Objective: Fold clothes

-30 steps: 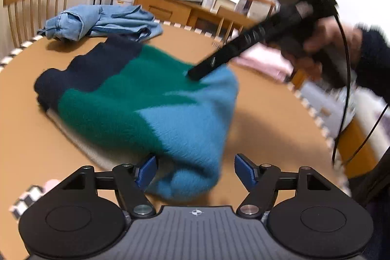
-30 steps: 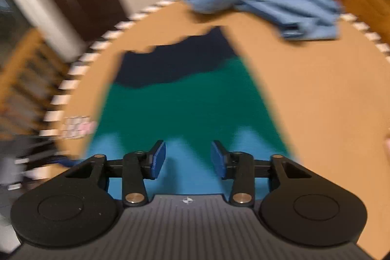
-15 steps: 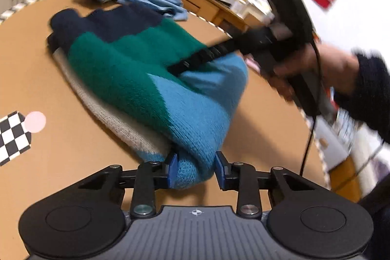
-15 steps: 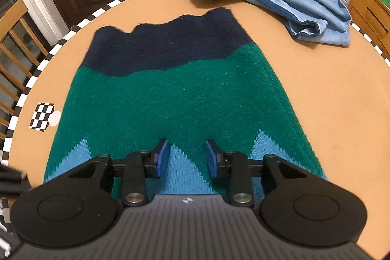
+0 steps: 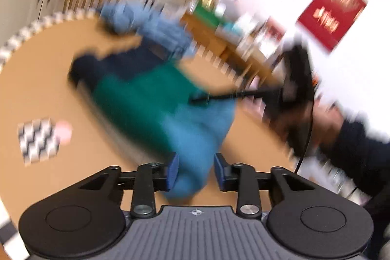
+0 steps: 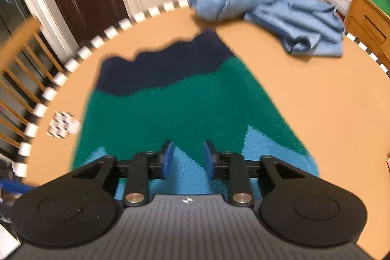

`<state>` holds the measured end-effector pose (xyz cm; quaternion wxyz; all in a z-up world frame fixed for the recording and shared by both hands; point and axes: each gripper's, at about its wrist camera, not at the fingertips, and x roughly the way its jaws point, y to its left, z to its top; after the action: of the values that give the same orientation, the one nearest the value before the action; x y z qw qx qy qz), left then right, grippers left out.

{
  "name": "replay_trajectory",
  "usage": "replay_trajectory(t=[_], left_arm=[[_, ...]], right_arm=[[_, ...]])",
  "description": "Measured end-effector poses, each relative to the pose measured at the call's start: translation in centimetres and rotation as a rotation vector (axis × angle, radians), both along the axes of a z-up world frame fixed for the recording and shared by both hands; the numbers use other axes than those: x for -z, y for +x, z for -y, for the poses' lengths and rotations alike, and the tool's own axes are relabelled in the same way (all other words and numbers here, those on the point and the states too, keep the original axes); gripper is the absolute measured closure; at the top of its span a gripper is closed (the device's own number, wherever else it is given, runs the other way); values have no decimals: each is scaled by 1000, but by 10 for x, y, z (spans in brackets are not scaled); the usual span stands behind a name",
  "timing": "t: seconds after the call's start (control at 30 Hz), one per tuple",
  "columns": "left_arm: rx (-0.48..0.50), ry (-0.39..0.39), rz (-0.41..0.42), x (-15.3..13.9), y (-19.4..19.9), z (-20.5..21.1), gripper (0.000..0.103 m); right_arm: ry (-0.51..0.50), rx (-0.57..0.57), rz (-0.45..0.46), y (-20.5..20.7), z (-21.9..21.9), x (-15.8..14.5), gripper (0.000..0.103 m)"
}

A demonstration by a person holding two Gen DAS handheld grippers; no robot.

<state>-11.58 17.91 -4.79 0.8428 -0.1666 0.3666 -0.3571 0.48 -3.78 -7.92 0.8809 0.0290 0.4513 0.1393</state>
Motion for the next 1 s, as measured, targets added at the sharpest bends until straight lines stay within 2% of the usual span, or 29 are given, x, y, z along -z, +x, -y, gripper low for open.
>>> replay_trajectory(t=[0.03,0.07,0.13,0.23,0.27,0.3,0.33,0.4,0.53,0.57,0.6,0.63,0.67,0.7,0.73,0.8,0.83,0.87,0.93,1.0], left_arm=[[-23,-20,21,-9,5,3,49],[-39,7,-16,-1,17,12,45],[-69,60,-91,16,39,29,46],[-115,141,-203,41,73,55,58],[-131,168,-240,49,84,63,78],[-146,188,-275,57,94,70,85],[-159,167,-290,59,99,68,85],[-172,182,-344,55,106,69,85],[-171,252,-348,44,108,77,84],[-167,262,-349,37,110,79,79],[-164,270,-347,28,110,79,63],[-170,264,-322,17,102,76,52],[-176,261,-293,5,95,73,35],[-179,273,-248,-2,92,75,24],[-165,307,-212,-6,93,80,20],[-135,376,-143,-14,94,90,16],[-112,423,-132,-12,97,98,16],[-100,455,-125,-8,100,104,16],[-77,518,-113,-1,105,116,18],[-54,577,-103,7,112,126,22]], right_arm=[[17,-20,14,-7,-1,-3,84],[33,-40,26,-14,-3,-4,84],[49,-67,50,-23,-9,1,83],[13,-27,9,-21,-11,21,83],[22,-6,-9,-20,-8,29,83],[42,15,-15,-21,-5,34,84],[65,34,-15,-22,-3,38,84],[61,43,-10,-21,-5,40,84],[32,36,-3,-19,-13,37,82],[32,39,-4,-20,-12,33,82],[26,48,7,-27,-12,25,81],[14,57,33,-36,-11,17,78],[0,63,67,-47,-10,9,74],[-4,75,102,-60,-6,1,62],[-3,91,137,-75,-1,-7,52],[43,143,157,-98,14,-12,49],[94,192,146,-107,25,-11,42],[159,253,127,-114,37,-6,40],[315,380,59,-124,61,12,37],[420,474,-22,-130,77,31,37]])
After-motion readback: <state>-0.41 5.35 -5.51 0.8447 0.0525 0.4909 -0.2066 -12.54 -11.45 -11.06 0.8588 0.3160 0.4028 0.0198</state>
